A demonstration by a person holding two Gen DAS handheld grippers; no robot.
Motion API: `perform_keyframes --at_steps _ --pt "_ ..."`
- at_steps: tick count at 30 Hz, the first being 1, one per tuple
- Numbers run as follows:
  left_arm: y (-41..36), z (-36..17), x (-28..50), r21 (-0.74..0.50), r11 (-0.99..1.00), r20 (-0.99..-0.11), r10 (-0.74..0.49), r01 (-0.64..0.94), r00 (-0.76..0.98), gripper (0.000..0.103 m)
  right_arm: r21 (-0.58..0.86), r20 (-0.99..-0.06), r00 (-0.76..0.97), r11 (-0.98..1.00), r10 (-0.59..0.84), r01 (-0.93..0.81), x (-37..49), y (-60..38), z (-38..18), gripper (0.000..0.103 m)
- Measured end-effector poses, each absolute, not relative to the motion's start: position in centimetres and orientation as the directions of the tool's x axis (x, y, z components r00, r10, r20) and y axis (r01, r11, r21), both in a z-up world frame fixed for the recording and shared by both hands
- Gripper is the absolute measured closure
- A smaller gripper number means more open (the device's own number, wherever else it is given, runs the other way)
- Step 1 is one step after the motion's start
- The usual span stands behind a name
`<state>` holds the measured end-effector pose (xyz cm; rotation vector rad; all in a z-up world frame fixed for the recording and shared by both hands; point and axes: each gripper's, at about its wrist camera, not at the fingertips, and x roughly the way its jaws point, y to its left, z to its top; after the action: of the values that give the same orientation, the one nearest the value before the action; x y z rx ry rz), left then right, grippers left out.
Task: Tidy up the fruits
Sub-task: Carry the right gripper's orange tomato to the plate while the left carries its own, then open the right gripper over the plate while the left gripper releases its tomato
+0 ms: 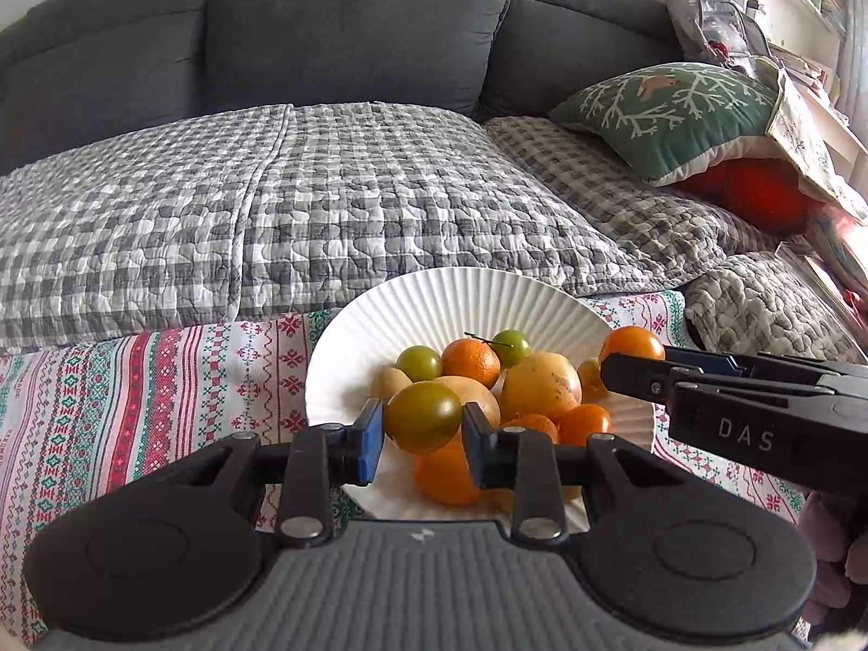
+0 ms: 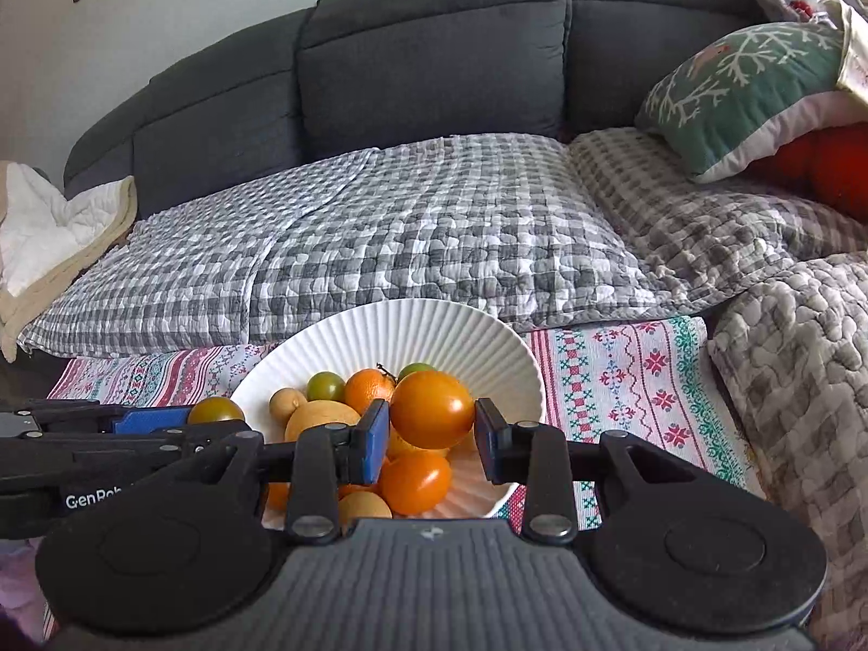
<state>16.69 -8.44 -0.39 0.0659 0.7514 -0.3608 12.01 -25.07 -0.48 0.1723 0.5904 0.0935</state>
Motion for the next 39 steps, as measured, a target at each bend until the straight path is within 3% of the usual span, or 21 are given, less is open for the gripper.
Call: perform_keyframes --at_steps 23,39 --pt "-12.9 -3.2 25.3 -0.074 0.921 -0.703 -0.320 0.383 0.635 0.083 0.164 -0.554 0.820 0.985 0.141 -0.058 17.5 -26.9 -2.5 0.072" --pt "-13.9 -4.0 26.3 -0.038 0.919 -0.727 -0.295 0.393 0.620 0.078 0.135 -0.562 0.815 0.988 0.140 -0.076 17.8 -26.5 -2.6 0.070"
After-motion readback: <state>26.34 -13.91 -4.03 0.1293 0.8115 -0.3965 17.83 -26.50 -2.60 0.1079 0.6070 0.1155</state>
